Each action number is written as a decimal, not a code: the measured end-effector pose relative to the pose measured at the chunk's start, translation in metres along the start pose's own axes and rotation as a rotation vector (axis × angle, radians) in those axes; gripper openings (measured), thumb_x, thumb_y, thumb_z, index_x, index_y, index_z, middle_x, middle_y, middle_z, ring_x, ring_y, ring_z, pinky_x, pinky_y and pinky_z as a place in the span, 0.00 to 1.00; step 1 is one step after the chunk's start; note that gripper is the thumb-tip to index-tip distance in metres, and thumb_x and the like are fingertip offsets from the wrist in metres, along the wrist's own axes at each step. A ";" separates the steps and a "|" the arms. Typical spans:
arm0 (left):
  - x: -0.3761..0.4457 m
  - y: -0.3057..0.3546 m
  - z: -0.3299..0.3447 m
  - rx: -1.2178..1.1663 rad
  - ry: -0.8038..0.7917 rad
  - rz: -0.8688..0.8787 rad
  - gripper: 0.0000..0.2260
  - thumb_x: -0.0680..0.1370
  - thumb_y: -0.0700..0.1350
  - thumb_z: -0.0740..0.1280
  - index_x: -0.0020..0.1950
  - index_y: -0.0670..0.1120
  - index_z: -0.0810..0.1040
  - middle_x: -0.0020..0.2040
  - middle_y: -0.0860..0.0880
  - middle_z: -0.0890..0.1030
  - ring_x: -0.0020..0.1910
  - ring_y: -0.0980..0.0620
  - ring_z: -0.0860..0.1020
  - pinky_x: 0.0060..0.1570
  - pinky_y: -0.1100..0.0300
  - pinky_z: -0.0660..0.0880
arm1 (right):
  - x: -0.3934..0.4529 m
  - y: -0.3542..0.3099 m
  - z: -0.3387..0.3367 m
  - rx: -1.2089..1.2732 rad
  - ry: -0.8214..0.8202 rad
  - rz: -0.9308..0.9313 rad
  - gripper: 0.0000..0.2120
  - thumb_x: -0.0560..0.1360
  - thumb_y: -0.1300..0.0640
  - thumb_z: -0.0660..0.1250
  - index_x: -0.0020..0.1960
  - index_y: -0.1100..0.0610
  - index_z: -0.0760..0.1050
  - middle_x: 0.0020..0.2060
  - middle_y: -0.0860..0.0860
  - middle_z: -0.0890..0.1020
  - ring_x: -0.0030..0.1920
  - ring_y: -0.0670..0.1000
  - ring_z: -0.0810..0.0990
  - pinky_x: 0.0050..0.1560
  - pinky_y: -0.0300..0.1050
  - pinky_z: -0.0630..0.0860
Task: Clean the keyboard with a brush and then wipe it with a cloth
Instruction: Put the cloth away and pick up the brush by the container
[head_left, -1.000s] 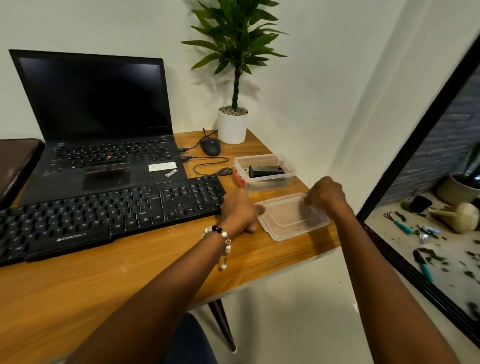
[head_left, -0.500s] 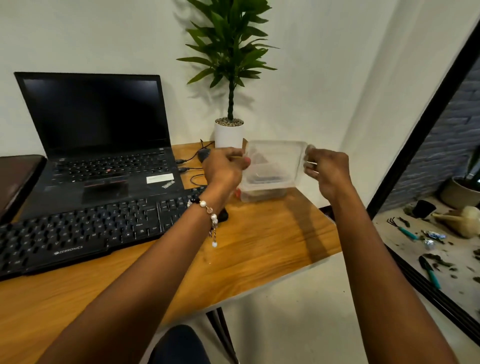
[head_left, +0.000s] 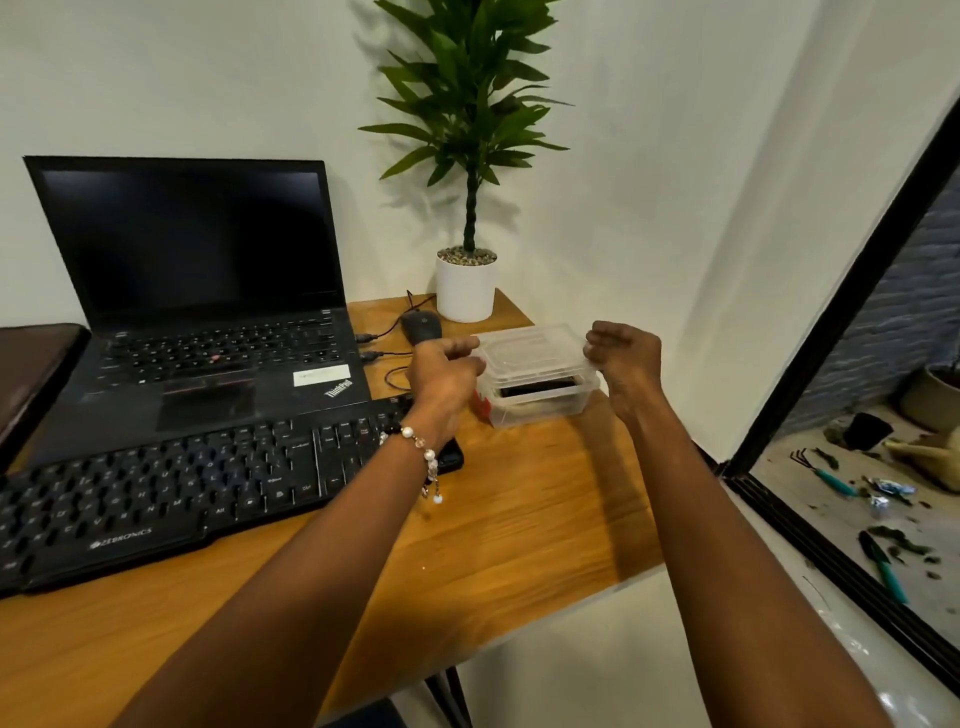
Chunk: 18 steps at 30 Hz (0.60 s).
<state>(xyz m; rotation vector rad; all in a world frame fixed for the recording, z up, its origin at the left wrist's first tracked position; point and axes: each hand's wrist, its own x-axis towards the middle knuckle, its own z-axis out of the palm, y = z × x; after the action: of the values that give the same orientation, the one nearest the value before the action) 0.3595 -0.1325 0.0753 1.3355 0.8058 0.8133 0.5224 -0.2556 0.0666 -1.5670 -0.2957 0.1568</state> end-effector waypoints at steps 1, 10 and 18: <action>0.000 -0.004 0.002 0.007 0.004 -0.016 0.12 0.73 0.32 0.71 0.55 0.43 0.81 0.53 0.49 0.80 0.51 0.51 0.78 0.39 0.67 0.76 | 0.001 0.004 -0.001 -0.065 -0.012 -0.013 0.18 0.69 0.73 0.71 0.57 0.61 0.79 0.51 0.56 0.83 0.53 0.54 0.82 0.59 0.50 0.77; 0.008 -0.019 0.011 0.102 0.048 -0.030 0.15 0.69 0.36 0.76 0.54 0.44 0.80 0.55 0.47 0.78 0.52 0.50 0.77 0.49 0.57 0.79 | 0.004 0.016 0.000 -0.231 -0.060 -0.066 0.18 0.70 0.70 0.71 0.59 0.61 0.78 0.54 0.55 0.82 0.55 0.54 0.80 0.62 0.49 0.76; 0.009 -0.020 0.009 0.065 0.024 -0.138 0.20 0.69 0.36 0.76 0.60 0.43 0.78 0.56 0.47 0.79 0.49 0.50 0.79 0.29 0.66 0.76 | 0.007 0.017 -0.005 -0.052 -0.086 0.196 0.13 0.72 0.73 0.67 0.55 0.62 0.80 0.55 0.58 0.80 0.54 0.59 0.79 0.53 0.54 0.81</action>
<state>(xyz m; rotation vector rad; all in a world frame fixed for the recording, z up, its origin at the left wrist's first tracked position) 0.3725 -0.1307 0.0553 1.3135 0.9391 0.7013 0.5315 -0.2585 0.0501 -1.6422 -0.2142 0.3729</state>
